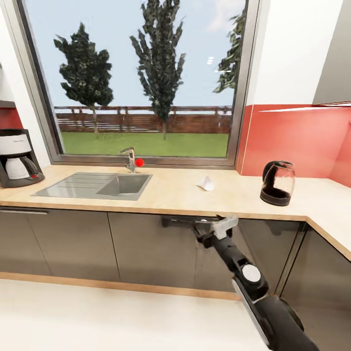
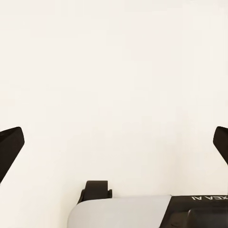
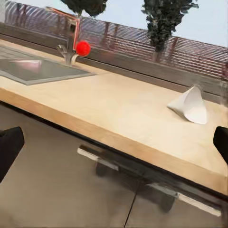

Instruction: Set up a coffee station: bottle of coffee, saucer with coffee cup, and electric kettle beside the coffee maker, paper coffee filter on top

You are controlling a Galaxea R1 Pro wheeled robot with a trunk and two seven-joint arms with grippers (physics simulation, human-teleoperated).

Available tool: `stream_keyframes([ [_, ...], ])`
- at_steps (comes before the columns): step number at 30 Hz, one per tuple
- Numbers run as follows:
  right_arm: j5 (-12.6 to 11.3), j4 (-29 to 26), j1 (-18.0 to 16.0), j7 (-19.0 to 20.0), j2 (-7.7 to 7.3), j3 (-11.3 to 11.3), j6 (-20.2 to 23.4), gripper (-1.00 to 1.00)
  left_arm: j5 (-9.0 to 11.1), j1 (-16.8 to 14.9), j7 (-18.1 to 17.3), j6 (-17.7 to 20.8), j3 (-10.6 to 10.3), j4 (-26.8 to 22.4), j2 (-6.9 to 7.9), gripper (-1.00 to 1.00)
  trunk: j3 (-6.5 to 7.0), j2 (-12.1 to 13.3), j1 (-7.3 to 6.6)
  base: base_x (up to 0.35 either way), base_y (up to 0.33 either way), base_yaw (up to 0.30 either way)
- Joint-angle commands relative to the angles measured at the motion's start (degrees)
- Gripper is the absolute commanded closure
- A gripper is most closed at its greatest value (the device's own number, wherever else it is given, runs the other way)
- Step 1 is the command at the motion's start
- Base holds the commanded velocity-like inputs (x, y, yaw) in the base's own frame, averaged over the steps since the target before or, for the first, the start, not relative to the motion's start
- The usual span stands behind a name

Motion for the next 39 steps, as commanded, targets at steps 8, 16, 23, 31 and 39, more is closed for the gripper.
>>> stream_keyframes([
  [8, 0.2, -0.26, -11.71, -0.54, -2.11, -4.5, 13.92, -1.0, 0.03, 0.02, -0.26, -2.24, -0.29, -0.74, -0.11, -1.0, -0.06, -0.03, 0.0, 0.0, 0.0, 0.0],
  [16, 0.09, -0.2, -11.94, -0.58, -2.45, -14.97, 13.72, -1.0, -0.07, 0.02, -0.23, -3.53, 0.13, -3.83, -0.1, -1.0, -0.06, -0.03, 0.0, 0.006, 0.0, 0.0],
  [23, -0.33, 0.1, -11.51, -0.45, -2.33, -15.66, 14.07, -1.0, -0.12, 0.02, -0.26, -3.66, -0.02, -3.75, -0.16, -1.0, -0.06, -0.03, 0.0, 0.192, -0.06, 0.0],
  [31, -0.45, 3.72, -11.47, -0.2, -1.71, -11.52, 14.16, -1.0, -0.2, 0.02, -0.27, -3.69, 0.02, -3.66, -0.12, -1.0, -0.06, -0.03, 0.0, 0.172, -0.042, 0.0],
  [39, -0.54, 5.16, -11.47, -0.07, -0.8, -8.38, 14.1, -1.0, -0.16, 0.02, -0.25, -3.84, 0.16, -3.68, 0.32, -1.0, -0.06, -0.03, 0.0, 0.172, -0.004, 0.0],
])
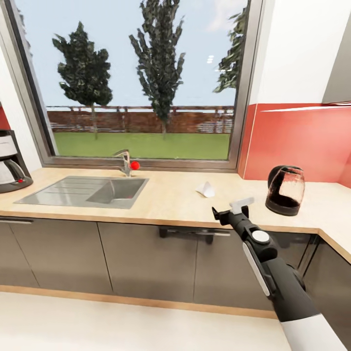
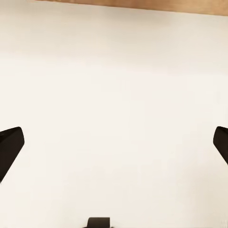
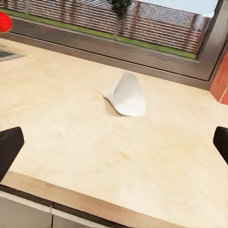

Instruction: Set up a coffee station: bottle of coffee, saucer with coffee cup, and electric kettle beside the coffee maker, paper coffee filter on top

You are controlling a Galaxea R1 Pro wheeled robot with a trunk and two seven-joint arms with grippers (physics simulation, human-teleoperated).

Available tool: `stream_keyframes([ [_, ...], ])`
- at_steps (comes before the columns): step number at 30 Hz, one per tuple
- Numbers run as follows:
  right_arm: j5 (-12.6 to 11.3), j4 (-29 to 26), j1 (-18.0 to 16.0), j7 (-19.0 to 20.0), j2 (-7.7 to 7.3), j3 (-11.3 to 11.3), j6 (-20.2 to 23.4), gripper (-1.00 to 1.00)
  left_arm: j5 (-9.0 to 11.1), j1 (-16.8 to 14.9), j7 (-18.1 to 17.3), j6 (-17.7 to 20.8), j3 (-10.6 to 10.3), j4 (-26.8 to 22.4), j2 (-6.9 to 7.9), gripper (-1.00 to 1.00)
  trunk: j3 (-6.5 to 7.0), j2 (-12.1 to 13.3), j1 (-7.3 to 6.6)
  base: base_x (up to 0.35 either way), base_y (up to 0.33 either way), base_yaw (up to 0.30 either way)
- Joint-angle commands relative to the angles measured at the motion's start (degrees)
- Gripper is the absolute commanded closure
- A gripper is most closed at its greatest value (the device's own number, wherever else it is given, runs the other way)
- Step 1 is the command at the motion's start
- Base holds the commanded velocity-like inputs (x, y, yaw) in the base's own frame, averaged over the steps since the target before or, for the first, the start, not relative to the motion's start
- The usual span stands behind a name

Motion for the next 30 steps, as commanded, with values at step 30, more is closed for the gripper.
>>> stream_keyframes([
  [30, -1.29, 2.25, -0.04, 0.19, 0.78, 0.81, 0.05, -1.0, -0.01, 0.02, 0.22, -1.4, 2.56, -0.04, 0.44, -1.0, -0.05, -0.03, 0.01, 0.148, -0.006, 0.0],
])
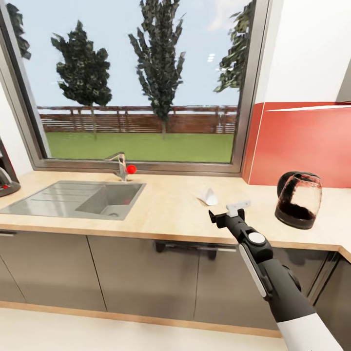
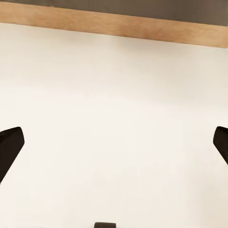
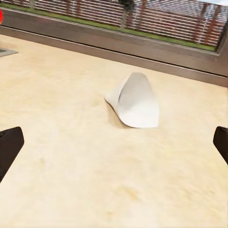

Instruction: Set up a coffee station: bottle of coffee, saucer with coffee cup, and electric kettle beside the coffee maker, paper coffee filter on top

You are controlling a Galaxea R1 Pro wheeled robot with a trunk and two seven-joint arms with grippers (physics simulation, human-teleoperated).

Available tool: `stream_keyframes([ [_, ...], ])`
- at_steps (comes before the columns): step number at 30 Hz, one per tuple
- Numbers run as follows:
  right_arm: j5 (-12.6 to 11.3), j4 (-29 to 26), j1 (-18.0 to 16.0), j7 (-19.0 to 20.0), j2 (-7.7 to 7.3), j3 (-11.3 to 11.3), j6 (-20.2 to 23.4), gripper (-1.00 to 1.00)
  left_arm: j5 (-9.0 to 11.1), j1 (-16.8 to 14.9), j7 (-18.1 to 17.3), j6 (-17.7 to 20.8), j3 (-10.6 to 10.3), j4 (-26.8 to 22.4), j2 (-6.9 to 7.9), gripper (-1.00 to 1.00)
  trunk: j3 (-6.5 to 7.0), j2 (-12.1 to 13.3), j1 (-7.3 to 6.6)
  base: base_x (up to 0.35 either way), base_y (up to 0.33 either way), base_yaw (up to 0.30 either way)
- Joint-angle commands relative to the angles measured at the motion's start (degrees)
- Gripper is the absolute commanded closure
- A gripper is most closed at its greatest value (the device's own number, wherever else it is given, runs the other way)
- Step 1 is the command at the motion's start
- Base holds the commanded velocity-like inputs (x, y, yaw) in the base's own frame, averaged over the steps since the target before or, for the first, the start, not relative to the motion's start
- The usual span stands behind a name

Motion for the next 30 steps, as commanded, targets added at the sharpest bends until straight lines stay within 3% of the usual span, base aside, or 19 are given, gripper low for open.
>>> stream_keyframes([
  [1, 0.09, 0.54, -0.04, 0.14, 0.65, 0.06, 0.27, -1.0, -0.06, 0.01, 0.0, -0.1, 0.11, -0.07, -0.03, -1.0, -0.05, -0.03, 0.03, 0.145, -0.001, 0.0],
  [11, -1.05, 3.68, -0.04, 0.14, 1.63, 0.25, 0.1, -1.0, -0.05, 0.01, 0.0, -0.11, 0.11, -0.07, -0.03, -1.0, -0.05, -0.03, 0.03, 0.136, 0.0, 0.0],
  [15, -5.67, 3.86, -0.04, 0.08, 1.67, 0.22, 0.05, -1.0, -0.05, 0.01, 0.0, -0.11, 0.11, -0.07, -0.03, -1.0, -0.05, -0.03, 0.03, 0.127, 0.0, 0.0],
  [17, -6.43, 3.9, -0.04, 0.08, 1.67, 0.22, 0.04, -1.0, -0.06, 0.01, 0.0, -0.11, 0.11, -0.07, -0.03, -1.0, -0.05, -0.03, 0.03, 0.076, 0.0, 0.0],
  [30, -6.95, 3.97, -0.04, 0.05, 1.68, 0.26, 0.03, -1.0, -0.05, 0.01, 0.0, -0.09, 0.11, -0.07, -0.03, -1.0, -0.05, -0.03, 0.03, 0.13, -0.02, 0.0],
])
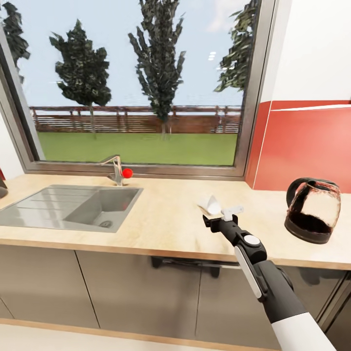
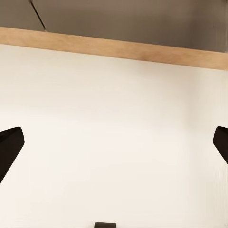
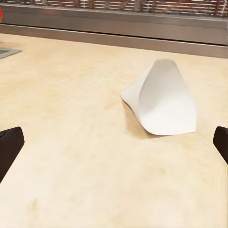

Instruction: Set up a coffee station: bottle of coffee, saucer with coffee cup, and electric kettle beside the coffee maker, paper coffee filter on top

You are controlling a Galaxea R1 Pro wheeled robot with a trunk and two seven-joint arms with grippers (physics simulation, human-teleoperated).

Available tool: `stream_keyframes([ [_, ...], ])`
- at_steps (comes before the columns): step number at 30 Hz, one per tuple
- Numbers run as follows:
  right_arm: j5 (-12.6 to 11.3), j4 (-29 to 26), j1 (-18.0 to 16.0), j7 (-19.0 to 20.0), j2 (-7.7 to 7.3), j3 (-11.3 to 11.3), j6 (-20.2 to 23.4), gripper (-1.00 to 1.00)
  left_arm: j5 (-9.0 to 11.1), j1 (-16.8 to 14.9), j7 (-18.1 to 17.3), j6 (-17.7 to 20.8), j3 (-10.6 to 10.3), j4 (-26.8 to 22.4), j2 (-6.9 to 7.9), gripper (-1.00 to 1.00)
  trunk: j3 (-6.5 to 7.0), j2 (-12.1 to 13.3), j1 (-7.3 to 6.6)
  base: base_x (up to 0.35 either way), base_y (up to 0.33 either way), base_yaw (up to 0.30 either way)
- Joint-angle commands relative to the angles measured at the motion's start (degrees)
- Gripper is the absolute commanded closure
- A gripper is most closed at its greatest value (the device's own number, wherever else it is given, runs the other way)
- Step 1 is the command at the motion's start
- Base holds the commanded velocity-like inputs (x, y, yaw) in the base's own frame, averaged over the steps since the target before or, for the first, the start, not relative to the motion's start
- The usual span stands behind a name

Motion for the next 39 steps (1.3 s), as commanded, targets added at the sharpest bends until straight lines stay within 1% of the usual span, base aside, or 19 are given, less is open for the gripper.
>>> stream_keyframes([
  [1, -0.58, -0.08, -0.03, -0.12, -0.05, 0.07, 0.25, -1.0, -0.05, 0.02, 0.0, -0.08, 0.11, -0.08, -0.03, -1.0, -0.05, -0.03, 0.02, 0.119, -0.056, 0.0],
  [11, -0.58, -0.01, -0.03, -0.12, -0.05, 0.07, 0.25, -1.0, -0.05, 0.02, 0.03, -0.11, 0.33, -0.11, 0.05, -1.0, -0.05, -0.03, 0.02, 0.082, -0.016, 0.0],
  [15, -0.58, -0.01, -0.03, -0.12, -0.05, 0.07, 0.25, -1.0, -0.05, 0.02, 0.01, -0.68, 2.04, -0.08, 0.62, -1.0, -0.05, -0.03, 0.02, 0.049, -0.001, 0.0],
  [19, -0.58, -0.01, -0.03, -0.12, -0.05, 0.07, 0.25, -1.0, -0.05, 0.02, -0.02, -1.04, 3.21, -0.08, 0.86, -1.0, -0.05, -0.03, 0.02, 0.041, 0.0, 0.0],
  [32, -0.58, 0.05, -0.03, -0.12, -0.05, 0.07, 0.25, -1.0, -0.05, 0.02, -0.06, -1.18, 3.63, -0.08, 0.94, -1.0, -0.05, -0.03, 0.02, 0.048, 0.001, 0.0],
  [39, -0.58, 0.13, -0.03, -0.12, -0.05, 0.07, 0.25, -1.0, -0.05, 0.02, -0.07, -1.15, 3.63, -0.06, 0.94, -1.0, -0.05, -0.03, 0.02, 0.02, 0.077, 0.0],
])
